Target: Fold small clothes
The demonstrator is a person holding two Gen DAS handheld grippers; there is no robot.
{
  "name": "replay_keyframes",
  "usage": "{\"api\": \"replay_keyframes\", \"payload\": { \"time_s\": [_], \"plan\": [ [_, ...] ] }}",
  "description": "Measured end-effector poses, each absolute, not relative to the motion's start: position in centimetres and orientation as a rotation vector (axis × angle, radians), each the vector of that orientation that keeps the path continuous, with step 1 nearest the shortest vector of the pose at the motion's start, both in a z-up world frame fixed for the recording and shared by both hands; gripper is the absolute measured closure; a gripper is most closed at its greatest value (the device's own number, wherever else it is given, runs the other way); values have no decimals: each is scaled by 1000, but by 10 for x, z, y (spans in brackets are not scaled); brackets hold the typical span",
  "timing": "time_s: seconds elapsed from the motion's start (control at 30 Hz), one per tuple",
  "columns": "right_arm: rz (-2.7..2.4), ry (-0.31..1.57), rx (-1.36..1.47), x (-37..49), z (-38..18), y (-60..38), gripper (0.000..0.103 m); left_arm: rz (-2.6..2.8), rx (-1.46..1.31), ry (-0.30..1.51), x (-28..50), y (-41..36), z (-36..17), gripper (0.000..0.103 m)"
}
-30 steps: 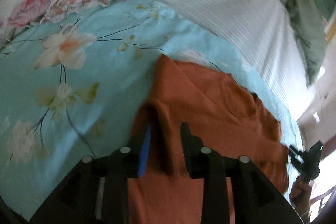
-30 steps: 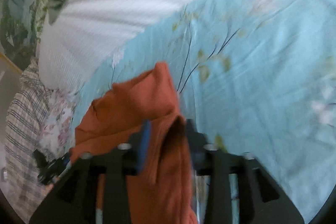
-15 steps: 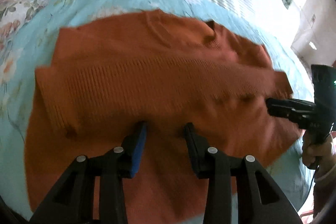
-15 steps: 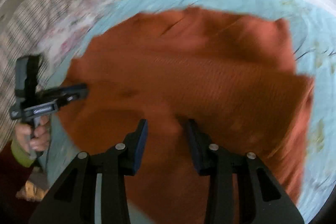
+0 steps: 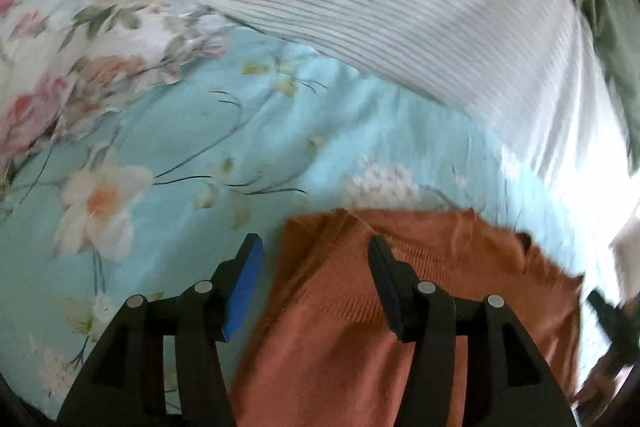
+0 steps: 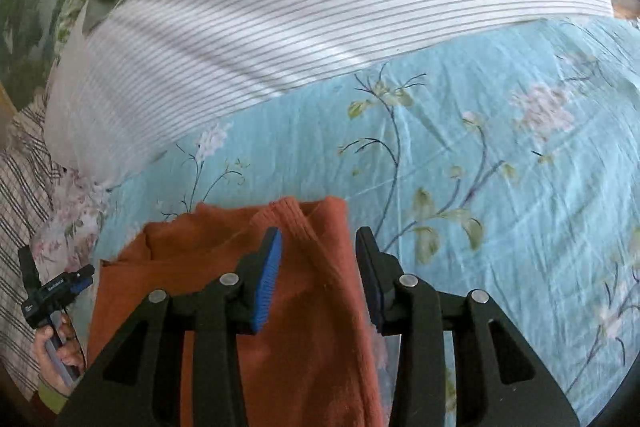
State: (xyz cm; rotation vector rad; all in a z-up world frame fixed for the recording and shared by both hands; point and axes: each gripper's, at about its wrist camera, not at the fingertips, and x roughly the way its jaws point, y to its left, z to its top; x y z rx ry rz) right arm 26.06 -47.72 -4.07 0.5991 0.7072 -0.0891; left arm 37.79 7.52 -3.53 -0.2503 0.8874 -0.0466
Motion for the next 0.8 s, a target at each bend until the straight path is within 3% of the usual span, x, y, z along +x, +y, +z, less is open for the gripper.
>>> {"api": "replay_keyframes", "payload": {
  "time_s": [0.37, 0.53, 0.8],
  "plan": [
    [63, 740, 667, 195, -59, -394, 63, -174, -346, 919, 243, 59, -54, 46],
    [110, 787, 690, 172, -69, -366, 63, -237, -456, 922, 178, 57, -66, 36],
    [144, 796, 678, 140, -61, -346, 60, -246, -573, 958, 133, 64, -84, 34]
  ]
}}
